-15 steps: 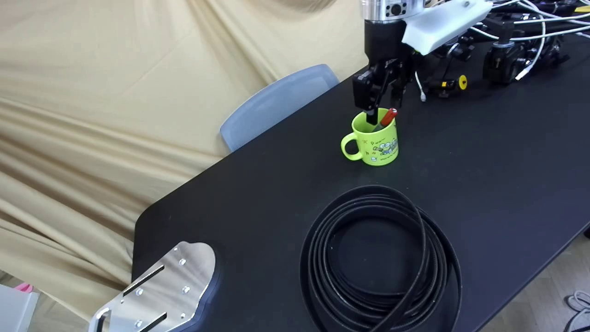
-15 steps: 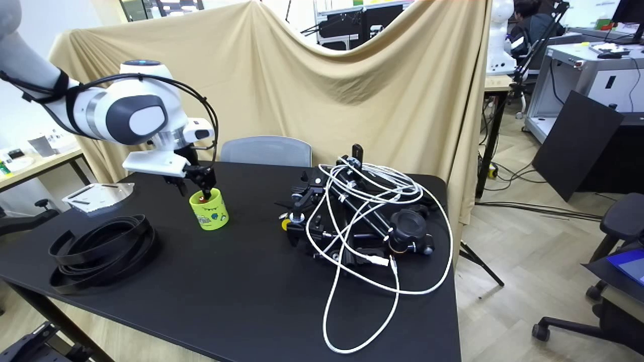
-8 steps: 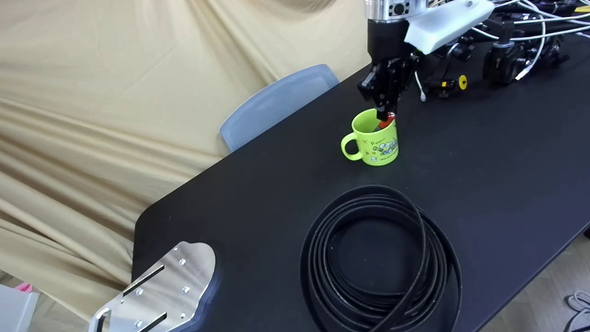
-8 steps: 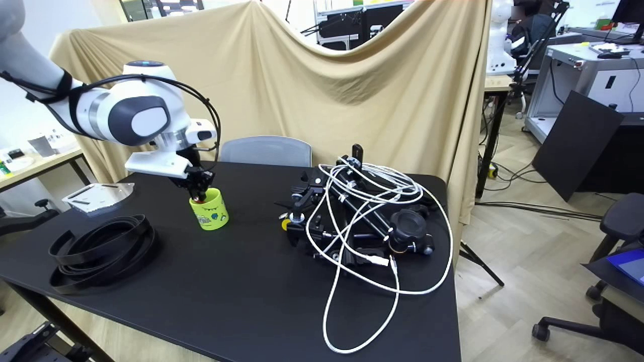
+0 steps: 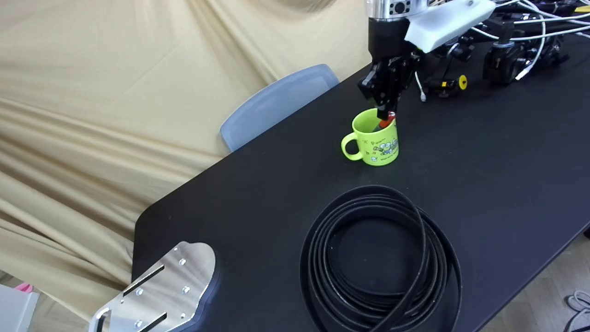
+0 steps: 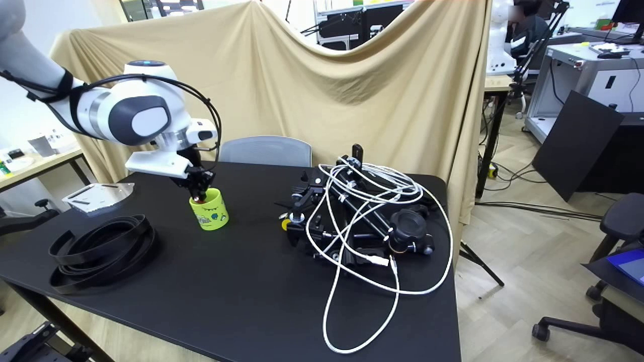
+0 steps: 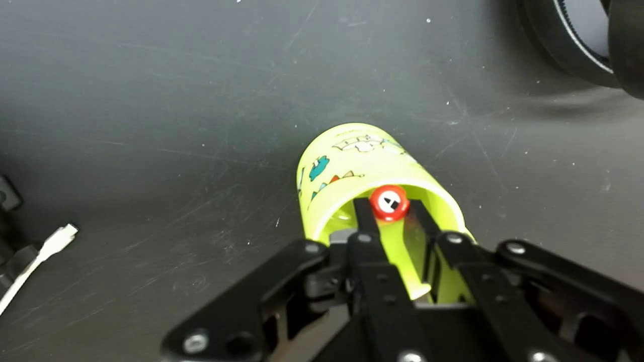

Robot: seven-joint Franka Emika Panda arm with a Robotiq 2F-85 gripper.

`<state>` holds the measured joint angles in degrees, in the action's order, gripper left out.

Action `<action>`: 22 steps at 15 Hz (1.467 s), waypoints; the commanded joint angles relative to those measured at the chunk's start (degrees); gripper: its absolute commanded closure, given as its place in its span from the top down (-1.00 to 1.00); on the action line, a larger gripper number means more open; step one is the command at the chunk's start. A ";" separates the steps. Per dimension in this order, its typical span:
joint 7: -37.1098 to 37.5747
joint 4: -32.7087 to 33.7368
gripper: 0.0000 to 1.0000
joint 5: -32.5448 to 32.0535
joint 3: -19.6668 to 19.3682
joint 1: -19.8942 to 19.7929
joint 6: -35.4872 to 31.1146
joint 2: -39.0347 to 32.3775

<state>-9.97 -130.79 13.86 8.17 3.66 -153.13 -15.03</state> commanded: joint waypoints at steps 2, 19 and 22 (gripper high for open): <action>0.43 -0.59 -0.90 1.90 1.07 -1.07 4.03 4.08; 12.19 -9.49 -0.90 -5.72 -2.88 -0.20 4.87 22.35; 13.39 -13.41 -0.90 -4.88 -4.04 -0.78 0.15 23.41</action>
<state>-0.18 -139.55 9.22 5.06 3.33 -148.98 5.70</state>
